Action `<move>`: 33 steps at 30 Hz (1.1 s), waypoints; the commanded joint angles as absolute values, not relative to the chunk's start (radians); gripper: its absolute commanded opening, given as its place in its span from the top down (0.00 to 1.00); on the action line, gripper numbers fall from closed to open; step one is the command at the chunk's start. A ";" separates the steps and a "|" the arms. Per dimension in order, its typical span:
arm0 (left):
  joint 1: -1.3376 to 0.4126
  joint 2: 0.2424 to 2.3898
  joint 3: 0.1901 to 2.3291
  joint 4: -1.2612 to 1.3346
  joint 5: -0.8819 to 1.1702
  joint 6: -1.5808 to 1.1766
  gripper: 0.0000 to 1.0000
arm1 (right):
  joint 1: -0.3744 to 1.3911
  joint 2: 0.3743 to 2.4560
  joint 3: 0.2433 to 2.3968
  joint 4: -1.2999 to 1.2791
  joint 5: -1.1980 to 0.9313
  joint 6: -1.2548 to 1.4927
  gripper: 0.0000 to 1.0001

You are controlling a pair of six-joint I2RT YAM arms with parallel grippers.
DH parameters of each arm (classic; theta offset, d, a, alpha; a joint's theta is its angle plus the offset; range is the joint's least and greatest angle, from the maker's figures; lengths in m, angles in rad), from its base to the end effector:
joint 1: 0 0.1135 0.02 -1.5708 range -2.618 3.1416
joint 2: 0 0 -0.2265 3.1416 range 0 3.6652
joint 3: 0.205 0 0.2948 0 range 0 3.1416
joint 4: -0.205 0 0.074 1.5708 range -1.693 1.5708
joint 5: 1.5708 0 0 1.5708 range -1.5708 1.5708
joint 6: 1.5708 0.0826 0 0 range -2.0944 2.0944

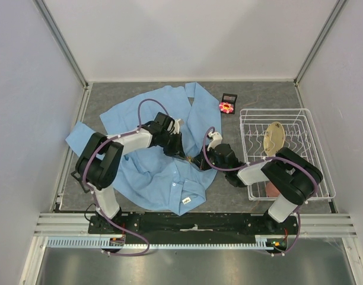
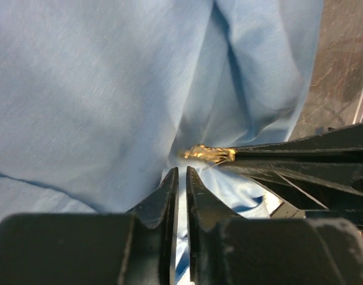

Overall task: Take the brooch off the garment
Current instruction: Remove the brooch from the clothes.

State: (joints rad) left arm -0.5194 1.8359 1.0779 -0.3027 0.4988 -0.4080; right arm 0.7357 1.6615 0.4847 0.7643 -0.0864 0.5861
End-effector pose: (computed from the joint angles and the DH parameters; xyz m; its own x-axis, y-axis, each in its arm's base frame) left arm 0.3292 -0.2337 0.0494 -0.9488 0.1411 -0.2825 0.2856 0.7652 -0.5769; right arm 0.2546 0.2401 0.0329 -0.6498 0.1551 -0.7441 -0.4414 0.7199 0.5355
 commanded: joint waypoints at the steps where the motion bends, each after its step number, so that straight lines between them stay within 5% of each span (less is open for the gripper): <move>1: -0.522 1.749 1.068 -0.247 0.486 -0.436 0.80 | 0.733 1.675 0.474 0.825 -0.101 0.603 0.99; 3: -0.522 1.740 1.068 -0.245 0.499 -0.420 0.67 | 0.732 1.677 0.480 0.822 -0.109 0.603 1.00; 6: -0.526 1.738 1.083 -0.253 0.529 -0.382 0.60 | 0.732 1.684 0.489 0.818 -0.120 0.597 1.00; 33: -0.632 1.845 1.178 -0.360 0.340 -0.152 0.58 | 0.707 1.689 0.508 0.827 -0.238 0.566 1.00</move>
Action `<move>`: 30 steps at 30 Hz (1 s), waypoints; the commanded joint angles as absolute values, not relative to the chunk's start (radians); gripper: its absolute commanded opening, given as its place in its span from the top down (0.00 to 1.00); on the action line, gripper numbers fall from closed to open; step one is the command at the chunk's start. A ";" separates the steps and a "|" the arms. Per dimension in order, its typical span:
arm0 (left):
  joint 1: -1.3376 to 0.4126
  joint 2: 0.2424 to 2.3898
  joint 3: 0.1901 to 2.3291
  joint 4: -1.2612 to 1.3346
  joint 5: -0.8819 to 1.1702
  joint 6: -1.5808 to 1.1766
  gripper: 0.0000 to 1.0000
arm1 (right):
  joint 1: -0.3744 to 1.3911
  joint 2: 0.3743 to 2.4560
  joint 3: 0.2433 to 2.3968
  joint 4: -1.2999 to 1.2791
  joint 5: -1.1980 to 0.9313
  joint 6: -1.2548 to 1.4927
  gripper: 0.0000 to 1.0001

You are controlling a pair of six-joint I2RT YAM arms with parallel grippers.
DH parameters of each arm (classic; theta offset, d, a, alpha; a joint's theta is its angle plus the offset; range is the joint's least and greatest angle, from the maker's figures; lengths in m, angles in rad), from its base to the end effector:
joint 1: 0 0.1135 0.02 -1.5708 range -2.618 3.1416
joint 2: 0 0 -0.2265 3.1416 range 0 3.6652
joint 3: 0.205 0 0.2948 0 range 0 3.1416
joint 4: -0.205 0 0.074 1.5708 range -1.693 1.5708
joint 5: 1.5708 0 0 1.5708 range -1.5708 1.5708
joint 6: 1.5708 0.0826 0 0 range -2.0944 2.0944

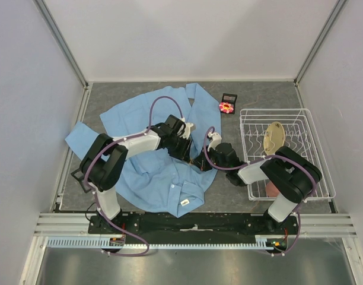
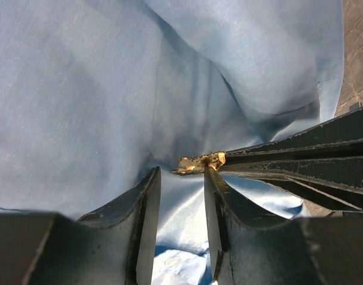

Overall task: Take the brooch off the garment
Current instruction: Remove the brooch from the clothes.

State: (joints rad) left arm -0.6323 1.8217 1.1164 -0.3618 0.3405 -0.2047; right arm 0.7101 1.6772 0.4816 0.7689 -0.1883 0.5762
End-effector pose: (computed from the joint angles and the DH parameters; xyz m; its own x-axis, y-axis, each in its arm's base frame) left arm 0.3130 -0.2635 0.0585 -0.8314 0.3716 -0.4131 0.5292 0.7564 -0.3845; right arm 0.2530 0.2379 0.0280 -0.6825 0.1191 -0.7211 -0.4743 0.6785 0.5610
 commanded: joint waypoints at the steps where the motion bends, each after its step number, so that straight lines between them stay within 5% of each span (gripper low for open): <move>1: -0.632 1.844 1.172 -0.356 0.347 -0.158 0.57 | 0.709 1.689 0.509 0.824 -0.239 0.565 1.00; 30: -0.630 1.836 1.141 -0.408 0.420 -0.215 0.52 | 0.692 1.689 0.514 0.818 -0.264 0.560 1.00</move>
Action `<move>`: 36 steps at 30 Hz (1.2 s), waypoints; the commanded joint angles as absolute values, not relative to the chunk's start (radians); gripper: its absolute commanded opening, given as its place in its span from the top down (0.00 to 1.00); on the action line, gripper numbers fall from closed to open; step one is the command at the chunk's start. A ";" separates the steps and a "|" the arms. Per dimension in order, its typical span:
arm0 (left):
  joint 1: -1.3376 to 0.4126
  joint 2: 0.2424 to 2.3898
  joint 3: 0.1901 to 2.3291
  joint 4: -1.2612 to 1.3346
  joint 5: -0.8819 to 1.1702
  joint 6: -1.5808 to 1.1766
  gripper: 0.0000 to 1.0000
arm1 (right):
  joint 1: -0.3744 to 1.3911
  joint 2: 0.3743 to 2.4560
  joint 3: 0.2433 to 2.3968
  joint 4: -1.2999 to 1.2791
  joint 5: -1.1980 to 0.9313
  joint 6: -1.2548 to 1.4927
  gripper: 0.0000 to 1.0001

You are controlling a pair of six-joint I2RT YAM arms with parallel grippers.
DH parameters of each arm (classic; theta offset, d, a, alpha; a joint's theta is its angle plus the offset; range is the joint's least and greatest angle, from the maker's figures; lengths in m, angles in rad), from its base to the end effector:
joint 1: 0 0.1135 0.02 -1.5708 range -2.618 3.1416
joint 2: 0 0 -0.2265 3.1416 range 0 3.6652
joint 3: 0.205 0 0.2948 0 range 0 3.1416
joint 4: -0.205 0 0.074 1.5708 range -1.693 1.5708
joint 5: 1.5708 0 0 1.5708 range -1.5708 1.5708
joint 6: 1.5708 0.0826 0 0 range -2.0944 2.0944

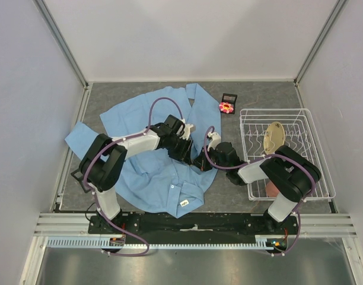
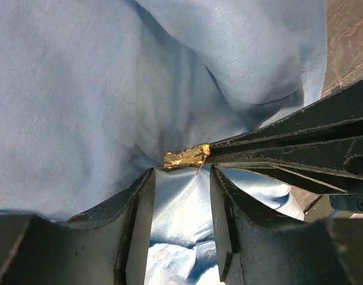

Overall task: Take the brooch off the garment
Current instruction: Remove the brooch from the clothes.

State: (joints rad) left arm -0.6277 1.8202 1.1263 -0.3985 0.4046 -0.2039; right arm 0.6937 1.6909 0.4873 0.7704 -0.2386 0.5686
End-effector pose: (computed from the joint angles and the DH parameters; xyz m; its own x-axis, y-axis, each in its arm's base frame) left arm 0.3089 -0.2643 0.0614 -0.8426 0.3815 -0.3801 0.5268 0.7300 -0.4354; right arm 0.2542 0.2367 0.0258 -0.6953 0.1023 -0.7114 -0.4887 0.6585 0.5723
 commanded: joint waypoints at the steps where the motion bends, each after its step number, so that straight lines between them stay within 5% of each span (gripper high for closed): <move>1: -0.630 1.839 1.140 -0.410 0.416 -0.213 0.52 | 0.693 1.689 0.514 0.819 -0.265 0.560 1.00; 7: -0.630 1.874 1.154 -0.396 0.371 -0.230 0.55 | 0.693 1.690 0.514 0.831 -0.282 0.560 1.00; 23: -0.604 1.941 1.146 -0.333 0.433 -0.353 0.86 | 0.692 1.724 0.511 0.868 -0.318 0.471 1.00; 25: -0.604 1.911 1.140 -0.333 0.442 -0.356 0.86 | 0.693 1.720 0.511 0.850 -0.301 0.474 1.00; 32: -0.600 1.701 1.086 -0.393 0.410 -0.370 0.60 | 0.712 1.612 0.529 0.746 -0.223 0.434 1.00; 36: -0.598 1.628 0.993 -0.371 0.388 -0.481 0.65 | 0.775 1.572 0.575 0.567 -0.086 0.301 1.00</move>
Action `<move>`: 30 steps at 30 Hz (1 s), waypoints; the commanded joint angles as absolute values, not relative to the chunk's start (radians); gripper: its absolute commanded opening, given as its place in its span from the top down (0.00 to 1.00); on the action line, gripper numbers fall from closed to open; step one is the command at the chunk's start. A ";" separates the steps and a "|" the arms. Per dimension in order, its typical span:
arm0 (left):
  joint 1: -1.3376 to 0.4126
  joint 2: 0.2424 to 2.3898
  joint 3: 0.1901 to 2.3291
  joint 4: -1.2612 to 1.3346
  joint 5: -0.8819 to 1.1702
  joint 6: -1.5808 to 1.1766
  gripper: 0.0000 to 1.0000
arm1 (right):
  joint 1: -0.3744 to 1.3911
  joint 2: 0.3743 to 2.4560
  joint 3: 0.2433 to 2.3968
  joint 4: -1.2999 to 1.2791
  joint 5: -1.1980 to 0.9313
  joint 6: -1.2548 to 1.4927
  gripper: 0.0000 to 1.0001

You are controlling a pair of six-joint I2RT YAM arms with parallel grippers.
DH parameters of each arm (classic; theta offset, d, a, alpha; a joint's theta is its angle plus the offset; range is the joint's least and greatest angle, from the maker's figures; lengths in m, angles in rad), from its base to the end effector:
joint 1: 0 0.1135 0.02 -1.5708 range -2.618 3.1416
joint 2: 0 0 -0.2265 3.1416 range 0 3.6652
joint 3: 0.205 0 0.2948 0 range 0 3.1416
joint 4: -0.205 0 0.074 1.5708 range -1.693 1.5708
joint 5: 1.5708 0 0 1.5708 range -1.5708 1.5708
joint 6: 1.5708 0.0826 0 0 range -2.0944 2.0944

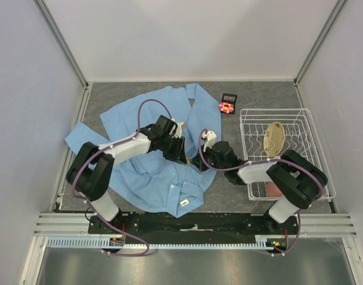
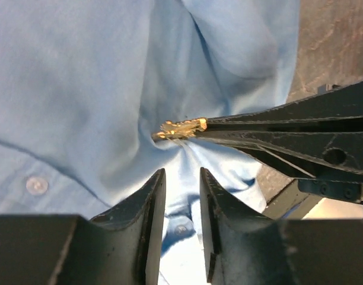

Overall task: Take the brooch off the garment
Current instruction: Remove the brooch from the clothes.

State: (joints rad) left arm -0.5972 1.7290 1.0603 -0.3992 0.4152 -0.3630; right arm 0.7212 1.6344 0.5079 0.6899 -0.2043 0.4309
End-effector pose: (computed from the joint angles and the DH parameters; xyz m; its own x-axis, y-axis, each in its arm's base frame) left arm 0.3050 -0.2477 0.0743 -0.9171 0.2308 -0.3251 0.3741 0.7801 -0.5015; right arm 0.2540 0.2457 0.0392 -0.6163 0.0028 -0.7875 -0.5802 0.6745 0.4565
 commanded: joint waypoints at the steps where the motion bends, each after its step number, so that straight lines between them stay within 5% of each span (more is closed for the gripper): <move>1: -0.598 1.614 0.944 -0.359 0.371 -0.506 0.70 | 0.811 1.566 0.583 0.546 -0.052 0.252 1.00; 4: -0.598 1.563 0.826 -0.255 0.361 -0.613 0.79 | 0.920 1.552 0.617 0.454 0.156 0.152 1.00; 13: -0.598 1.542 0.654 -0.103 0.318 -0.730 0.81 | 1.290 1.721 0.732 0.318 0.973 -0.176 1.00; 30: -0.557 1.643 0.724 -0.135 0.336 -0.643 0.78 | 1.204 1.658 0.690 0.285 1.112 -0.203 1.00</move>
State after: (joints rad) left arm -0.5686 1.5929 0.6952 -0.1238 0.3973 -0.6952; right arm 1.2522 1.7580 0.7063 0.3092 1.0630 -0.1921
